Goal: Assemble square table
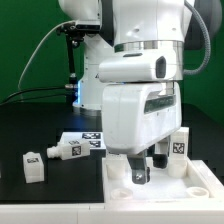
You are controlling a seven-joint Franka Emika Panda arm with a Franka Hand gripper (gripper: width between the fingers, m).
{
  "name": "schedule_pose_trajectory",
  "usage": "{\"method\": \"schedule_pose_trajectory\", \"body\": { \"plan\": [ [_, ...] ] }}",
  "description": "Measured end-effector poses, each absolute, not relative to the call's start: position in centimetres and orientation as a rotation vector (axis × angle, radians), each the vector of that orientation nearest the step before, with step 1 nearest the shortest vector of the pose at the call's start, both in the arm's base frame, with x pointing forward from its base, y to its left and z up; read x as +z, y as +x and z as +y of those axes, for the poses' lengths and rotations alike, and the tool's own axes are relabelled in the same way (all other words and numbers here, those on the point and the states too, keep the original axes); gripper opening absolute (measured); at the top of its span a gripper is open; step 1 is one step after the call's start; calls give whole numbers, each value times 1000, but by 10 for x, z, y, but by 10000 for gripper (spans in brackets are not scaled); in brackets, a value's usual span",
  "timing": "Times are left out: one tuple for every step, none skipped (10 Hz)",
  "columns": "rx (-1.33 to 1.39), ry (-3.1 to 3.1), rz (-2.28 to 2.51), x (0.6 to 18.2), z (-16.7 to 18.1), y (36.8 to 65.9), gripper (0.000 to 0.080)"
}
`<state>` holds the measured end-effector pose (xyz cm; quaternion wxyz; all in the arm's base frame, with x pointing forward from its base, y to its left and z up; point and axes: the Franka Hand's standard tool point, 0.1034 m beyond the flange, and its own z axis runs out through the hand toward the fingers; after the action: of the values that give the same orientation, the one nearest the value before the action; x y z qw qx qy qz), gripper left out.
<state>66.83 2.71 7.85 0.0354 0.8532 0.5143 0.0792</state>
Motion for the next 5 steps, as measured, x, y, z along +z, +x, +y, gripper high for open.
{"method": "schedule_pose_trajectory", "body": {
  "plan": [
    [205, 2602, 1619, 90, 11, 665, 649],
    [191, 2581, 1640, 104, -4, 658, 649],
    [177, 2525, 1705, 116, -22, 642, 649],
    [174, 2470, 1760, 127, -42, 625, 649],
    [167, 2482, 1748, 128, -50, 615, 649]
  ]
}}
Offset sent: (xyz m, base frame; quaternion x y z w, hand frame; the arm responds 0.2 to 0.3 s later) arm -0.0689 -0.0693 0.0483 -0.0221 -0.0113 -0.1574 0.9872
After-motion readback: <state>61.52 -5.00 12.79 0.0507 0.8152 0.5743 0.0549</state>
